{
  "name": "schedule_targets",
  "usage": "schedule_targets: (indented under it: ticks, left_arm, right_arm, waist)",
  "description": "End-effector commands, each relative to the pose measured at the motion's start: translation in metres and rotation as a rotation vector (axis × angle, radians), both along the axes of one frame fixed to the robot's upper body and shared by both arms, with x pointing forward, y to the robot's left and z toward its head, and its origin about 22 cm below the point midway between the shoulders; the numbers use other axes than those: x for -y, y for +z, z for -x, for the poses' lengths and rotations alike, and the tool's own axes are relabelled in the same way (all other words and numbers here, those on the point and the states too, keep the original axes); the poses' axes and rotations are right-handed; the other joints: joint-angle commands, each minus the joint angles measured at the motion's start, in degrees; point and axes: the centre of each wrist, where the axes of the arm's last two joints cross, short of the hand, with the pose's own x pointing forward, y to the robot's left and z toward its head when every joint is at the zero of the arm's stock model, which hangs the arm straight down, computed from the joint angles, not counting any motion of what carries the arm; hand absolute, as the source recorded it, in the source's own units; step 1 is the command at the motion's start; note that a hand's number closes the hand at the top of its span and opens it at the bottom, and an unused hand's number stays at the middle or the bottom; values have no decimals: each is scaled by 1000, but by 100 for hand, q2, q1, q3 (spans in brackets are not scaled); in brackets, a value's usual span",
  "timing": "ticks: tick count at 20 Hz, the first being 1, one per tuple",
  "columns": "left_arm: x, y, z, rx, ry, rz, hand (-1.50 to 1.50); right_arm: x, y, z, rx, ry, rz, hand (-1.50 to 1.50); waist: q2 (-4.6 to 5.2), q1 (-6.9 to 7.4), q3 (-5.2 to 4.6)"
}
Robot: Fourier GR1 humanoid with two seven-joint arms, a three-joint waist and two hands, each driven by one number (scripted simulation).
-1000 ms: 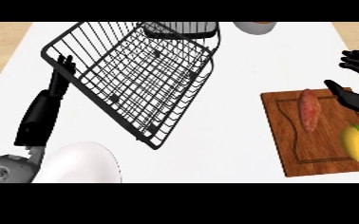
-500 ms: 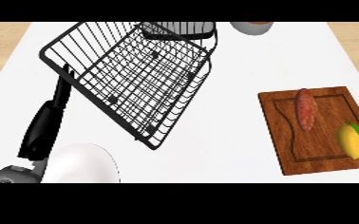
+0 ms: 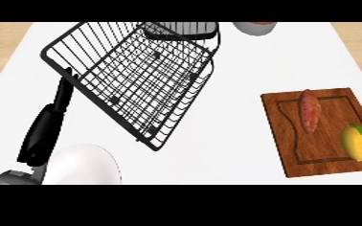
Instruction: Pick the lemon from the cutting board and place it in the tiered basket
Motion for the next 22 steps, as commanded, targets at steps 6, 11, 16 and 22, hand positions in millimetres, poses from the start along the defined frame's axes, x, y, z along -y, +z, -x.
schedule_targets:
  ticks: [6,11,16,22]
  left_arm:
    - [32,6,-16,15,-72,13,0]
    - [7,18,-18,27,-82,11,0]
    - [27,6,-15,17,-64,20,0]
    - [18,12,-19,21,-64,9,0]
  right_arm:
    - [-77,-26,11,-69,-112,70,-150]
    - [-90,-54,-2,-104,-165,193,-150]
    - [-83,-59,-10,-174,-240,297,-150]
    - [-88,-80,-8,-218,-228,324,-150]
  waist:
    - [65,166,25]
    - [72,240,26]
    - [69,199,25]
    - [53,137,27]
